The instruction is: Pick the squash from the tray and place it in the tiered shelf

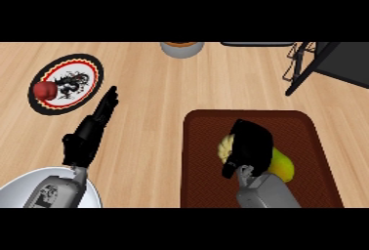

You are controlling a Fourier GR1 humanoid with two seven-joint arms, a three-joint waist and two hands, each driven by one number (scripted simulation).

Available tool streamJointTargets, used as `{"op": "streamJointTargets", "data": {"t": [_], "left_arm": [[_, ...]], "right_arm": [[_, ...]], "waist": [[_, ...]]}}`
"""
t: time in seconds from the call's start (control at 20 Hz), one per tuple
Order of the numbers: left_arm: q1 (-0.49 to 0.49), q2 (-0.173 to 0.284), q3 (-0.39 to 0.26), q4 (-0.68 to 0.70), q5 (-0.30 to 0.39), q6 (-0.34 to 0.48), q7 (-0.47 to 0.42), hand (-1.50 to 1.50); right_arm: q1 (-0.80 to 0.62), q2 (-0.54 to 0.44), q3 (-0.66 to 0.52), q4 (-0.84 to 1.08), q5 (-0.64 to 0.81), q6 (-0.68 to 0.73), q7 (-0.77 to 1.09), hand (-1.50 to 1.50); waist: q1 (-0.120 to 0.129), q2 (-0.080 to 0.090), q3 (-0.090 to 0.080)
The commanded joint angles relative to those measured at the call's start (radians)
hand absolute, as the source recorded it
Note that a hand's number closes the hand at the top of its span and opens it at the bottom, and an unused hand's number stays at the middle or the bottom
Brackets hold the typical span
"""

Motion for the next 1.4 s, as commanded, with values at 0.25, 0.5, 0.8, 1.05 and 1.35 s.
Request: {"op": "streamJointTargets", "data": {"t": [0.25,0.5,0.8,1.05,1.35], "left_arm": [[-0.018,-0.022,0.004,0.031,-0.004,0.010,0.011,0.00],[0.016,-0.038,-0.009,0.047,-0.017,0.026,-0.037,0.00],[-0.031,-0.043,0.004,0.093,-0.013,0.019,-0.029,0.00],[-0.069,-0.030,0.026,0.058,0.012,0.026,0.048,0.00],[0.029,0.022,0.026,0.003,0.025,-0.021,-0.007,0.00]], "right_arm": [[-0.234,0.008,-0.171,0.107,-0.184,-0.353,-0.036,1.50],[-0.301,0.008,-0.169,0.051,-0.180,-0.499,-0.035,1.50],[-0.393,0.008,-0.149,-0.101,-0.035,-0.426,0.134,1.50],[-0.479,-0.026,-0.227,-0.142,0.103,-0.276,0.181,1.50],[-0.593,-0.050,-0.316,-0.140,0.212,-0.222,0.196,1.50]], "waist": [[0.001,0.003,-0.014],[-0.009,-0.002,-0.016],[-0.030,-0.006,-0.017],[-0.038,-0.009,-0.017],[-0.019,-0.008,-0.017]]}}
